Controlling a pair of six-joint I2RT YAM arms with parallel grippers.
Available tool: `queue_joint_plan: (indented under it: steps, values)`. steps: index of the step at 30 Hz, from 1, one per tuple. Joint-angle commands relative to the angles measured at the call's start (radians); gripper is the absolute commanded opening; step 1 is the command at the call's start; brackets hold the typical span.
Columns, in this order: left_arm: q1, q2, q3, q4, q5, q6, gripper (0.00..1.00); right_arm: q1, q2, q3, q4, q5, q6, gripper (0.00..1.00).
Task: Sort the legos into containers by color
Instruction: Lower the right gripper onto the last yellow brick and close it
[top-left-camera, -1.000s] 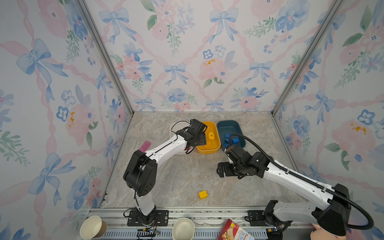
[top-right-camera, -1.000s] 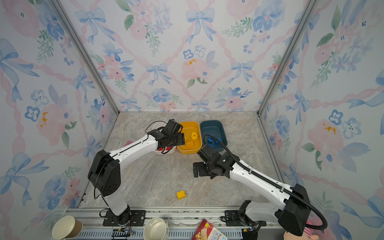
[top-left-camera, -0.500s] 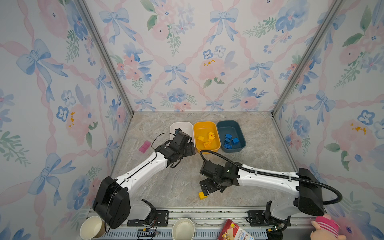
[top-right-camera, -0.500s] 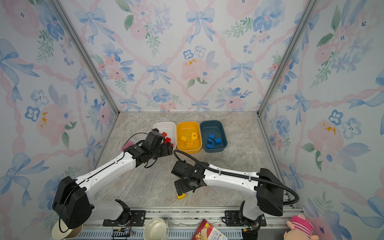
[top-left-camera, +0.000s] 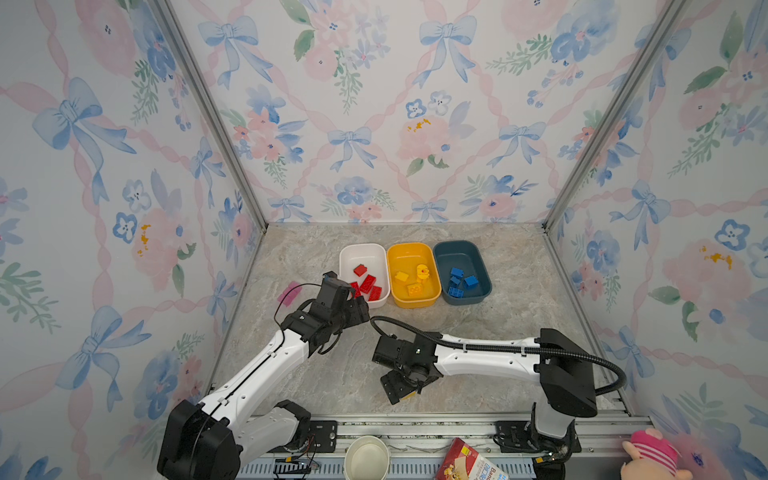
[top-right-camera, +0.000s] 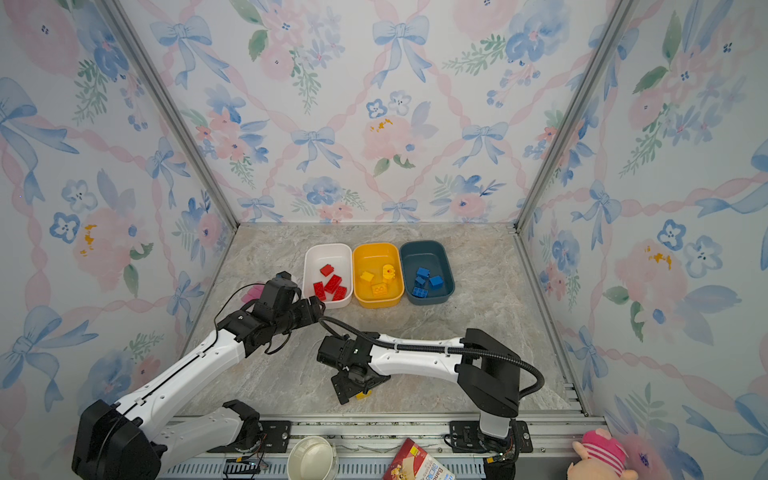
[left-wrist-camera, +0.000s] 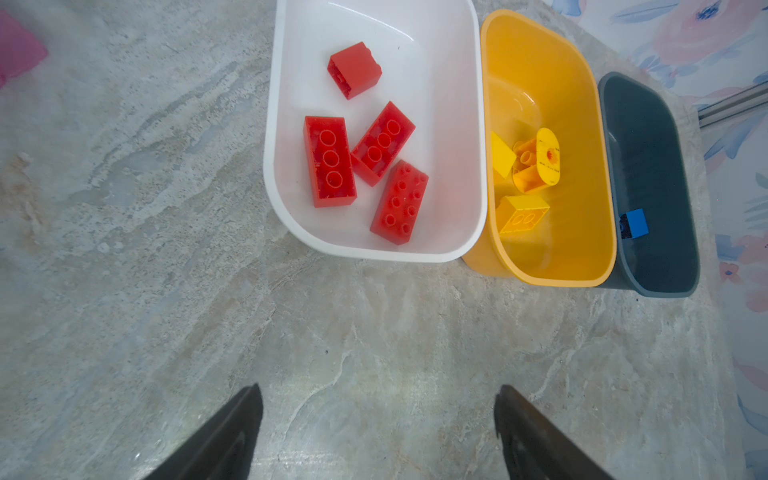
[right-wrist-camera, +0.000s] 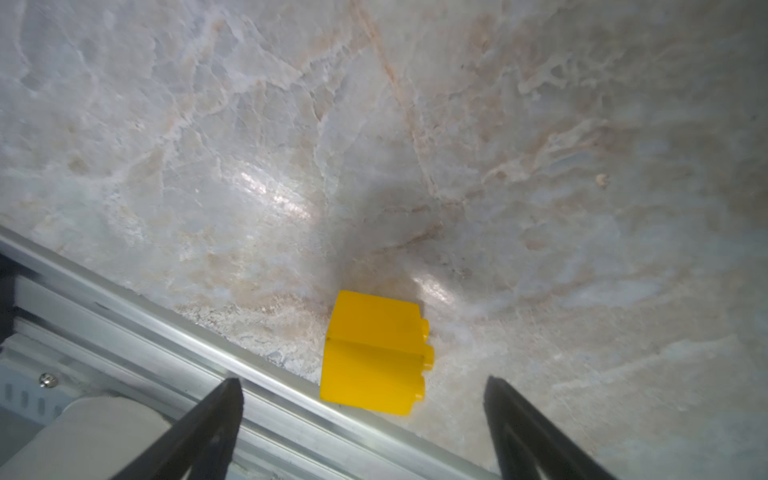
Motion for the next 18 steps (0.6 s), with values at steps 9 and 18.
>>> queue_joint_plan:
  steps: [9,18]
  values:
    - [0.036,-0.043,-0.036,-0.002,0.042,0.010,0.90,-0.001,0.081,0.036,-0.044,-0.045,0.002,0.81]
    - [0.047,-0.060,-0.042,-0.003,0.043,0.010,0.91,-0.030,0.101,0.013,-0.021,-0.029,-0.001,0.69]
